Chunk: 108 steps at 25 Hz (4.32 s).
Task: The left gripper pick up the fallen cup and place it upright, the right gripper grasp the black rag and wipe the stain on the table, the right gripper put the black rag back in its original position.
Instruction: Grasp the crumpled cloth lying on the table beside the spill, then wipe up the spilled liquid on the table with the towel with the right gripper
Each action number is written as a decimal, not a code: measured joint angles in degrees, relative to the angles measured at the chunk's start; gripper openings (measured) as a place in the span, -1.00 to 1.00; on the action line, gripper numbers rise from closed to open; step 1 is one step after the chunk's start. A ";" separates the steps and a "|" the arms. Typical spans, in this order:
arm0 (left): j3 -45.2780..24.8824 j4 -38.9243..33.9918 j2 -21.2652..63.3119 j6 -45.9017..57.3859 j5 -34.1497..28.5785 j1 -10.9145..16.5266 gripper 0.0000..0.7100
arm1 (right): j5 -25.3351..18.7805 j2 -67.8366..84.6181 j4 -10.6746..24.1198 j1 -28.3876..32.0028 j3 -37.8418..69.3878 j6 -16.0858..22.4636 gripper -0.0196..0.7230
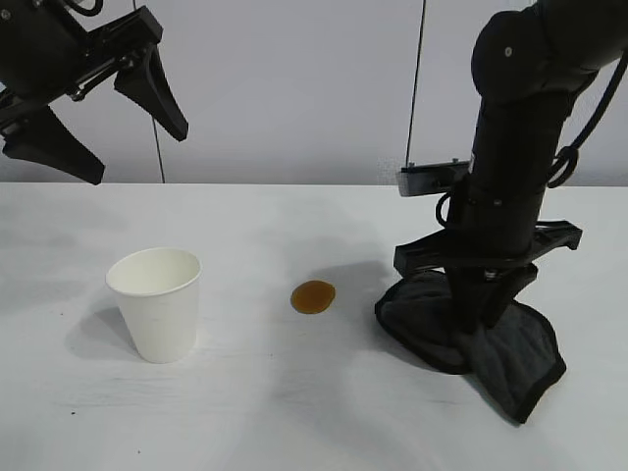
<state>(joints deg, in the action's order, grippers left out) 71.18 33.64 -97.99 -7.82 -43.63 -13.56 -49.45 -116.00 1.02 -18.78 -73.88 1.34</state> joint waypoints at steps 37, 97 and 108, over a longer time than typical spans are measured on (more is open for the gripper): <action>0.00 0.00 0.00 0.00 -0.05 0.00 0.76 | 1.52 -1.64 3.12 -4.38 -5.60 5.74 0.50; 0.00 0.00 0.00 0.00 -1.30 0.00 0.76 | -11.07 -13.16 3.50 -5.27 -29.11 6.32 -0.89; 0.00 0.00 0.00 0.00 -1.30 0.00 0.76 | -7.49 -14.08 -1.64 -13.72 -29.11 5.05 -0.89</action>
<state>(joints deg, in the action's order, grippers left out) 71.18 33.64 -97.99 -7.82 -44.93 -13.56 -56.93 -130.08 -0.62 -32.50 -102.99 6.39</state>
